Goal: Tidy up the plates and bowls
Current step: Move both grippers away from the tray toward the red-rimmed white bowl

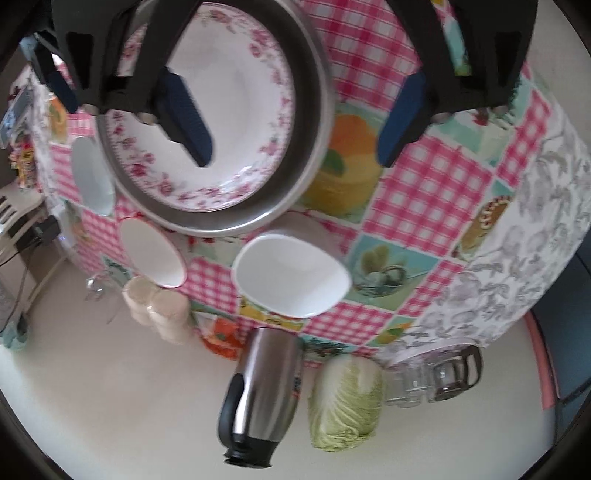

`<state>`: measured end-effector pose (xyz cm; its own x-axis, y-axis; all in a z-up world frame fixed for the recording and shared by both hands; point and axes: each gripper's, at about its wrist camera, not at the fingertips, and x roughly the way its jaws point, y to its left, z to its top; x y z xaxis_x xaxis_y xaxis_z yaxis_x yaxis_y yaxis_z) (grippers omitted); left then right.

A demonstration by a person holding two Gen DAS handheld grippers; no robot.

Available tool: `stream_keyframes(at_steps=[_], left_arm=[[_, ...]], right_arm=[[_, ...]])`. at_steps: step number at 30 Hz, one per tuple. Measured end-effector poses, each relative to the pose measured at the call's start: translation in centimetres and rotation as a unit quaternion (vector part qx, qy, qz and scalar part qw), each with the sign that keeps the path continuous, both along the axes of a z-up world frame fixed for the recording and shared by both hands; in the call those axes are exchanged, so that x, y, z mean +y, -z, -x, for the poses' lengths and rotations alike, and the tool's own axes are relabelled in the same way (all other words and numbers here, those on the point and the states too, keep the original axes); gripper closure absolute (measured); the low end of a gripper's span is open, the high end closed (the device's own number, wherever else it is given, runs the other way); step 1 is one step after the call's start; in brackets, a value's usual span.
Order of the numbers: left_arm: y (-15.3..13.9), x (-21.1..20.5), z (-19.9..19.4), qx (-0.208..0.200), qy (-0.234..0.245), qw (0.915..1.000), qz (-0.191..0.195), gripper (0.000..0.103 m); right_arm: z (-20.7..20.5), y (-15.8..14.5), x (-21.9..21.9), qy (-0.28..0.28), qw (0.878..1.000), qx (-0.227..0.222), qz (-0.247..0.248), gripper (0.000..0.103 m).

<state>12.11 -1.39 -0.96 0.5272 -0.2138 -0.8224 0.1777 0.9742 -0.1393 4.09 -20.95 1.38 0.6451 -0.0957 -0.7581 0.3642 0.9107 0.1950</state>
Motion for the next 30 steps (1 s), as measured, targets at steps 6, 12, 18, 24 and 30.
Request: stream_keyframes(at_steps=[6,12,18,24,30], left_arm=[[0.5,0.3,-0.1,0.001,-0.006,0.9999,-0.016,0.002],[0.1,0.3,0.1,-0.016,0.0,0.9999,-0.003,0.002],[0.1,0.1,-0.2,-0.013,0.003,0.9997,0.023,0.001],[-0.3,-0.2,-0.3,-0.021,0.007,0.9991,0.037,0.001],[-1.6,0.1,-1.1,-0.052,0.007,0.9958,0.074,0.001]], right_arm=[[0.2,0.2,-0.3,-0.003,1.0,0.002,0.011,0.0],[0.5,0.4,-0.4,-0.007,0.999,0.01,0.036,0.0],[0.8,0.9,-0.6,-0.009,0.999,0.012,0.038,0.0],[0.8,0.9,-0.7,-0.012,0.999,0.004,0.035,0.0],[0.5,0.2,-1.6,-0.015,1.0,-0.01,0.015,0.0]])
